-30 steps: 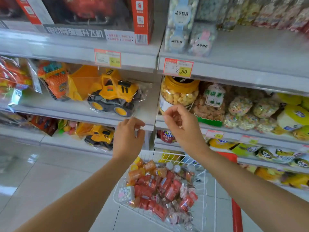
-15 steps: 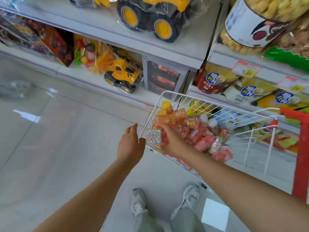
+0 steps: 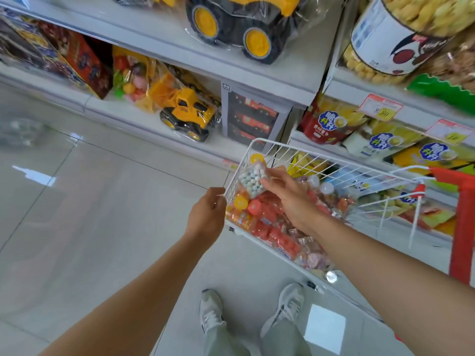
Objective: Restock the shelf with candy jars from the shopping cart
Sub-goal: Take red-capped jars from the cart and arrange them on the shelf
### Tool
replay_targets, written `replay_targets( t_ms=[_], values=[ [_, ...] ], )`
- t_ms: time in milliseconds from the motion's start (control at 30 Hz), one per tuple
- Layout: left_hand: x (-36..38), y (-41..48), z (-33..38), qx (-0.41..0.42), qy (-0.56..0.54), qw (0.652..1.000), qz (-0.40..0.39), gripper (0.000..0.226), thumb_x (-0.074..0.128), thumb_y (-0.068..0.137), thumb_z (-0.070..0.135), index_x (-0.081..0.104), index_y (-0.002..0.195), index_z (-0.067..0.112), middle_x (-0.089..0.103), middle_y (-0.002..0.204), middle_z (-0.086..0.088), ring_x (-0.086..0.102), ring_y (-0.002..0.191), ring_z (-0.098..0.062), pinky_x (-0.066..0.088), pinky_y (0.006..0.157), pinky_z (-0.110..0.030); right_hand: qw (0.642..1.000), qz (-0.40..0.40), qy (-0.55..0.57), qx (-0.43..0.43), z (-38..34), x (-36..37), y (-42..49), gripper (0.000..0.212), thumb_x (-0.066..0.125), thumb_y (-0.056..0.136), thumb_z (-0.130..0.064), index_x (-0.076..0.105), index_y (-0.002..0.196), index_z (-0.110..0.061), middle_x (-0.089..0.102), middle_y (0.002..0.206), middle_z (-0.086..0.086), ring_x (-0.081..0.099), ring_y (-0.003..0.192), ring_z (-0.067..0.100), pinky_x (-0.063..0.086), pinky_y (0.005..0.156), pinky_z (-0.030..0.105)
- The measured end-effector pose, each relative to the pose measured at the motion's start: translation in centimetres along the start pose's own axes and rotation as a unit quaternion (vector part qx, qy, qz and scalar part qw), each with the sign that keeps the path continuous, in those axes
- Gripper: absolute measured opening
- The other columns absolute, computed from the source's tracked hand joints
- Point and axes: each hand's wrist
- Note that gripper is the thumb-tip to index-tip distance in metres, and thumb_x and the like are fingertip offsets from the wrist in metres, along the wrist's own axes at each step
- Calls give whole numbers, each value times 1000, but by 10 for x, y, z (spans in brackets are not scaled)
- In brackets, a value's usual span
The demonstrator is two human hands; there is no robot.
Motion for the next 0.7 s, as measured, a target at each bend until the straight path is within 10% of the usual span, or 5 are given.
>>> replay_targets(
  t_ms=[400, 700],
  values=[
    [-9, -32, 162, 94, -270, 957, -58, 22, 66, 87, 33, 57, 90, 13, 60, 88, 0, 57, 82, -7, 46, 83, -30, 977, -65, 202, -11, -135, -48, -63, 27, 49, 94, -28, 61, 103, -6, 63, 86, 12, 63, 70, 20, 53, 69, 28],
    [-6, -63, 272, 199, -292, 929, -107, 20, 71, 81, 29, 59, 92, 19, 69, 93, 0, 61, 89, -18, 46, 91, -44, 959, -56, 258, -106, -217, -101, -105, 36, 41, 99, -28, 58, 122, -6, 68, 105, 14, 66, 90, 23, 53, 78, 32]
  ],
)
Point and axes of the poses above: each hand's wrist, its own y-axis towards the middle knuckle, its own x-axis out of the palm, z = x × y
